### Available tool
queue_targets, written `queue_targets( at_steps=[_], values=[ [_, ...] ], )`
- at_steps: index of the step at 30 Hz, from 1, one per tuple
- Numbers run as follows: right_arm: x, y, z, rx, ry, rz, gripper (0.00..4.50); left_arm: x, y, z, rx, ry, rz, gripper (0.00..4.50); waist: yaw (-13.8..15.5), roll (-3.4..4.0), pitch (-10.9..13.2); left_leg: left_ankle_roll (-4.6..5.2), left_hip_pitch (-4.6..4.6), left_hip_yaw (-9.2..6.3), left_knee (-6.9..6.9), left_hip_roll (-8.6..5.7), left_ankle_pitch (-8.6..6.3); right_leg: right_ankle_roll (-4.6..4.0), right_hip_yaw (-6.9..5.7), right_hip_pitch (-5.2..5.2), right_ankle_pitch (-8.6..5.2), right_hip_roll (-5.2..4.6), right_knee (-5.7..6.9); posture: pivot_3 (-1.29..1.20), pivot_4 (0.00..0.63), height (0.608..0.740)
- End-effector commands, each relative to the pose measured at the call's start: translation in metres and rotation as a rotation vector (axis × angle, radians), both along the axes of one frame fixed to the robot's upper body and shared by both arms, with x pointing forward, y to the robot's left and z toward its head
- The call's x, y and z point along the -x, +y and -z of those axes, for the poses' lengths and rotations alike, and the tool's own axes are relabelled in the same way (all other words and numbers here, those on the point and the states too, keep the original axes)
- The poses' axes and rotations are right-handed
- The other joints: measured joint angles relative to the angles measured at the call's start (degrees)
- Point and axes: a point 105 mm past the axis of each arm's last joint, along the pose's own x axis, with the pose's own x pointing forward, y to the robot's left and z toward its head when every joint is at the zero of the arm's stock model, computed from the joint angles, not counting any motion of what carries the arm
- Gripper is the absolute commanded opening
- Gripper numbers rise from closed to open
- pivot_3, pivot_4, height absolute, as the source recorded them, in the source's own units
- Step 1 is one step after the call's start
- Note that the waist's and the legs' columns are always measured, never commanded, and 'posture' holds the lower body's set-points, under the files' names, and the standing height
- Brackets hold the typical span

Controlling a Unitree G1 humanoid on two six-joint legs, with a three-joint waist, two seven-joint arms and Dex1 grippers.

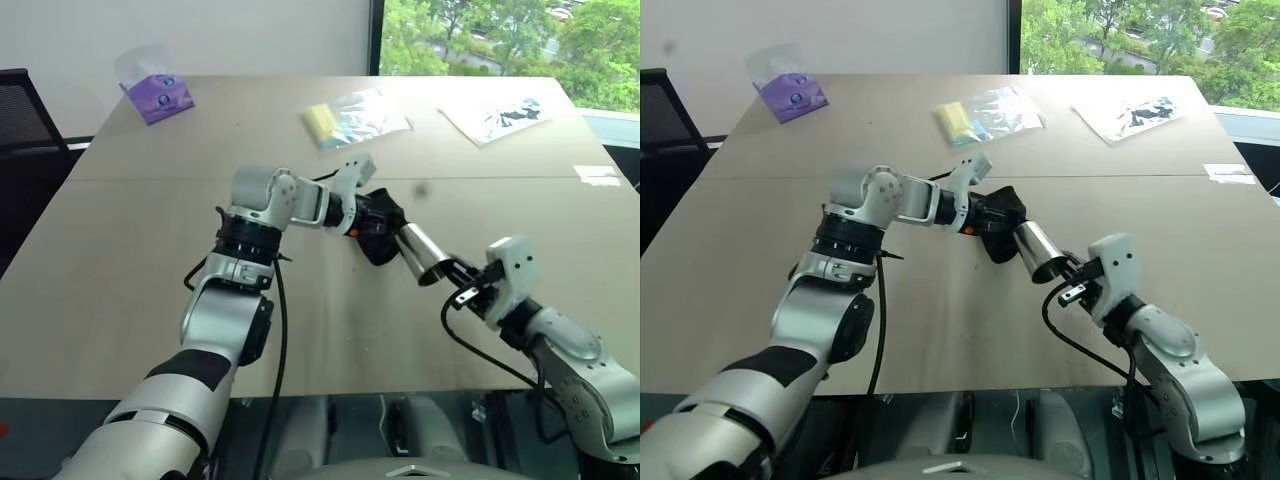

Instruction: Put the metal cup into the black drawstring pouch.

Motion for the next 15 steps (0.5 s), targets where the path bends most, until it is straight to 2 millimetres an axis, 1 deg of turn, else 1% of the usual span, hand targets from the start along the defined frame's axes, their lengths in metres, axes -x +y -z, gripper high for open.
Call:
queue_targets(
  at_steps=[1,3,5,9,11,12,15],
  values=[
    [-0.002,0.011,-0.007,-0.029,-0.036,-0.065,0.02,0.005,-0.006,-0.011,0.032,-0.034,0.025,0.0,0.0,0.0,0.0,0.0,0.0,0.0,0.0,0.0,0.0,0.0,0.0,0.0,0.0,0.0,0.0,0.0,0.15,0.74],
    [-0.004,0.014,-0.002,-0.006,-0.02,-0.08,0.02,0.008,-0.008,-0.011,0.04,-0.028,0.027,0.0,-0.02,0.0,0.0,0.09,0.0,-0.03,0.0,0.01,-0.05,0.0,-0.01,0.0,0.0,0.01,0.01,0.0,0.15,0.74],
    [-0.003,0.014,0.008,0.066,-0.001,-0.104,0.02,0.009,-0.009,-0.011,0.047,-0.024,0.022,0.0,-0.05,0.0,0.0,0.1,0.0,-0.03,0.0,0.01,-0.06,0.0,-0.01,0.0,0.0,0.02,0.01,0.0,0.15,0.74],
    [-0.003,0.015,0.019,0.166,-0.006,-0.145,0.02,0.015,-0.009,-0.008,0.046,-0.012,0.016,0.0,0.03,0.0,0.0,0.1,-0.01,-0.02,0.01,0.0,-0.06,0.0,-0.03,0.0,0.0,0.0,0.0,0.0,0.15,0.74],
    [-0.003,0.015,0.018,0.212,-0.049,-0.17,0.02,0.016,-0.006,-0.005,0.043,-0.003,0.006,0.0,-0.04,0.0,0.0,0.07,-0.01,-0.02,0.01,0.0,-0.04,0.0,-0.02,0.01,0.0,0.01,0.0,0.0,0.15,0.74],
    [0.0,0.017,0.014,0.22,-0.078,-0.2,0.02,0.015,-0.004,-0.004,0.037,-0.001,-0.007,0.0,-0.09,0.0,0.0,0.04,0.0,-0.01,0.01,0.0,-0.03,0.0,-0.01,0.0,0.0,0.01,0.0,0.0,0.15,0.74],
    [0.004,0.02,0.001,0.16,-0.127,-0.219,0.02,0.014,0.001,-0.002,0.031,0.009,-0.025,0.0,-0.07,0.0,0.0,-0.06,0.0,-0.03,0.01,0.02,0.03,0.0,-0.01,0.0,0.0,0.04,0.01,0.0,0.15,0.74]
  ],
)
